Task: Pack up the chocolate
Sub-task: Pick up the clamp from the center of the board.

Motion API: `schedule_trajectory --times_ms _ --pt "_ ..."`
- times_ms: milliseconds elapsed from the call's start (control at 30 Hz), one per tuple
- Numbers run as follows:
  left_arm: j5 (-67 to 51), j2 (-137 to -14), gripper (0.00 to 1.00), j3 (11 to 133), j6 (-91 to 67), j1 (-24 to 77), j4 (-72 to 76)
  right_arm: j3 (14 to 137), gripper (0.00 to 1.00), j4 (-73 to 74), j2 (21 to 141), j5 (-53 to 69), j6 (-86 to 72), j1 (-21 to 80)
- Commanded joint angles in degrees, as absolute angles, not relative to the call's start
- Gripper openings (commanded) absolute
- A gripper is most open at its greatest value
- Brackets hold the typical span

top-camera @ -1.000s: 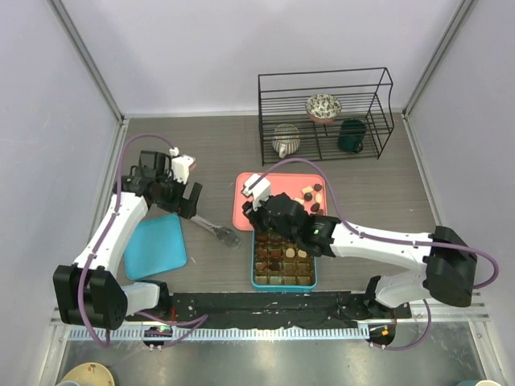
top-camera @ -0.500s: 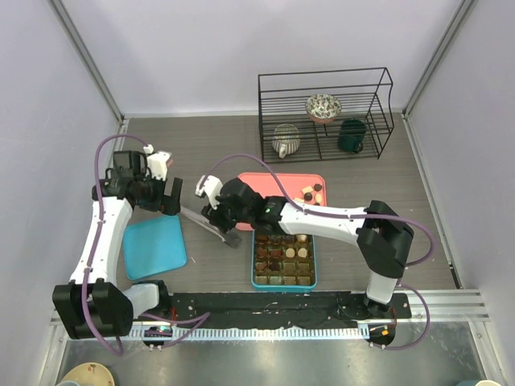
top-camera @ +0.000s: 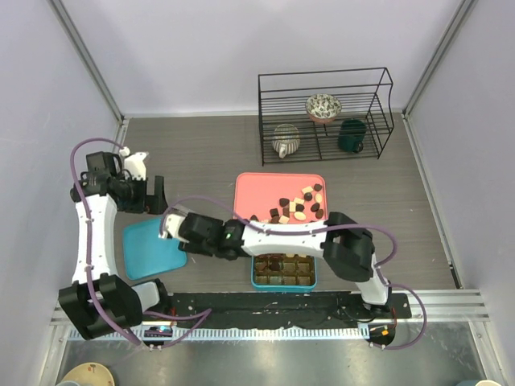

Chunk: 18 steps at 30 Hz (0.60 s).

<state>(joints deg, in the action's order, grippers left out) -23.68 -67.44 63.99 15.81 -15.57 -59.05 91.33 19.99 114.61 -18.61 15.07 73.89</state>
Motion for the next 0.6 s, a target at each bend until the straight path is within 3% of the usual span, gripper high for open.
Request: schedule_trajectory --times_ms 0,233,433,567 --pt "-26.5 -67.5 1.00 66.1 18.1 -17.0 -62.8 93.8 0.63 24.4 117.3 -31.3 17.8 77.0" --pt "-25.7 -64.4 1.00 64.6 18.8 -16.9 -63.6 94.2 0.63 17.9 122.3 -44.0 20.2 77.6" --pt "-25.9 -61.6 1.00 64.0 19.8 -17.0 -64.5 91.7 0.58 10.1 122.7 -46.4 23.4 77.3" --pt "-24.6 -60.4 1.00 63.4 20.0 -17.0 -64.3 91.3 0.49 8.3 123.4 -47.1 24.5 76.5"
